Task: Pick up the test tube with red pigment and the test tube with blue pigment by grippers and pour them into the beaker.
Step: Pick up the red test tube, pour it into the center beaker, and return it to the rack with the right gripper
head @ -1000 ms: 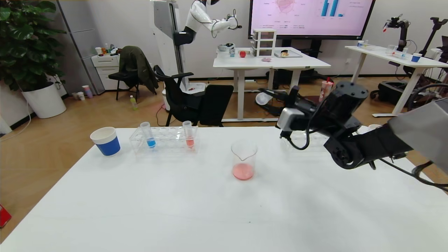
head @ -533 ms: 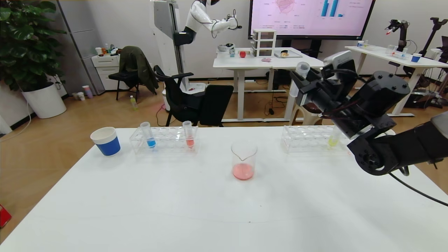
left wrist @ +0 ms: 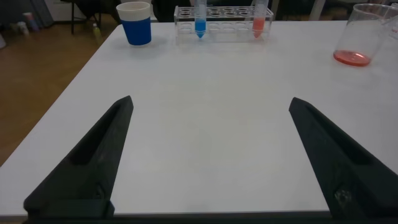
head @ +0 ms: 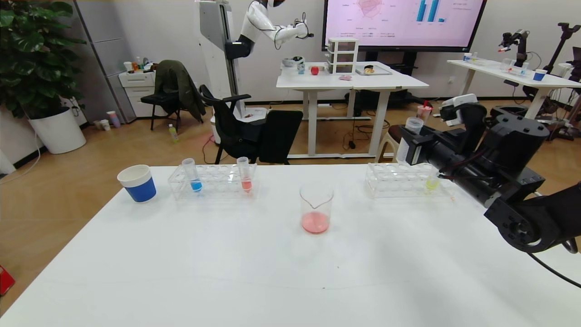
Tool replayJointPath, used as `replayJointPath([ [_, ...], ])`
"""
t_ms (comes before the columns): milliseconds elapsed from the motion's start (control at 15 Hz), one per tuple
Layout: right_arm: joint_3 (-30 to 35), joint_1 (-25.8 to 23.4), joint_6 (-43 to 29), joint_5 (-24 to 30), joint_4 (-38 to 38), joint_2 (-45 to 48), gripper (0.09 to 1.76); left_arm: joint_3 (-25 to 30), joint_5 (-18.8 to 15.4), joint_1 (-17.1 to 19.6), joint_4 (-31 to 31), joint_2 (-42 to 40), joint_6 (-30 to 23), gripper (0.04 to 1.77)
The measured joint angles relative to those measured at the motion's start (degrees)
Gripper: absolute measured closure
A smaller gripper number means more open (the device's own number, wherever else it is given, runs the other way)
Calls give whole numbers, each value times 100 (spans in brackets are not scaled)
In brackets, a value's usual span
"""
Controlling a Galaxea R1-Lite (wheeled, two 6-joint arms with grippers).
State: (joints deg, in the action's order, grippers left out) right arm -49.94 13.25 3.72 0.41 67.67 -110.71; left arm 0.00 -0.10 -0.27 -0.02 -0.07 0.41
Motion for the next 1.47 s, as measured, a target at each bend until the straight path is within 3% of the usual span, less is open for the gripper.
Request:
replayJointPath([
  [333,-413,-571,-100,22,-413,24,136,0,2,0,0,0,2,6],
  [533,-918,-1441,-105,112,-1015,0,136,0,0,0,0,0,2,6],
  [933,-1655,-3020,-74,311,-1247,-577,136,0,0,0,0,0,2,6],
  [1133,-1805,-3279,-77,316,-1202,-905,136,0,0,0,0,0,2,6],
  [1467,-1893,-3282,-89,328,-1158,-1250,136,0,0,0,0,0,0,6],
])
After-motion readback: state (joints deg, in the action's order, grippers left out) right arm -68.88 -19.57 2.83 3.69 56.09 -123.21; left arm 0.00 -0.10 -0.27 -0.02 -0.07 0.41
